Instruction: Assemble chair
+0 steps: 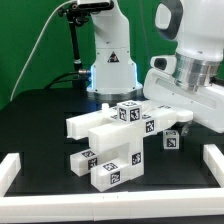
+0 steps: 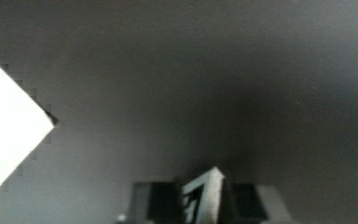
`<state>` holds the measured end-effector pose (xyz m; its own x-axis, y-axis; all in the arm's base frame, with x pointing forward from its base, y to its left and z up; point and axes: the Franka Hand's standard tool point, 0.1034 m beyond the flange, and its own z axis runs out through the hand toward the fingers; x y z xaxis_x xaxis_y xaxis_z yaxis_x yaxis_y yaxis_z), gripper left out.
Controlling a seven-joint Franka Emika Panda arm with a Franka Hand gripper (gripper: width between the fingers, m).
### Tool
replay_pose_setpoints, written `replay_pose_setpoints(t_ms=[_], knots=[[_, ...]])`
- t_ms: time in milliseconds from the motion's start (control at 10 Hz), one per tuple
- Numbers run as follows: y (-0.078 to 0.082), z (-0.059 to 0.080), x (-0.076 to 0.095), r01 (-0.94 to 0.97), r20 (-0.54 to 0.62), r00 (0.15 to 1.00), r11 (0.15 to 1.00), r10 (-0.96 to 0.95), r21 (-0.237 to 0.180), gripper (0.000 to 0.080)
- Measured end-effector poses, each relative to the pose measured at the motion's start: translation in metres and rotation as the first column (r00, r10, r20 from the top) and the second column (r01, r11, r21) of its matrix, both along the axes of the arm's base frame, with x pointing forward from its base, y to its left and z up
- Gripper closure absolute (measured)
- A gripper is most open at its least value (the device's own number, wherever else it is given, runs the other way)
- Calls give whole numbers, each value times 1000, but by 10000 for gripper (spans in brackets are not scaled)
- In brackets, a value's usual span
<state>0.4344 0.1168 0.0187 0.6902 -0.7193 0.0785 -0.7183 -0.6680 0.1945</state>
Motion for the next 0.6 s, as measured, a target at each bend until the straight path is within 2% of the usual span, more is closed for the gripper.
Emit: replay_pose_setpoints(t_ms=[100, 500, 600], knots=[[0, 0, 0, 0, 0, 1000, 1000, 0, 0, 788], [0, 0, 0, 0, 0, 1000, 1000, 0, 0, 798], [0, 1, 1, -4, 1, 1000, 1000, 4, 1, 718]])
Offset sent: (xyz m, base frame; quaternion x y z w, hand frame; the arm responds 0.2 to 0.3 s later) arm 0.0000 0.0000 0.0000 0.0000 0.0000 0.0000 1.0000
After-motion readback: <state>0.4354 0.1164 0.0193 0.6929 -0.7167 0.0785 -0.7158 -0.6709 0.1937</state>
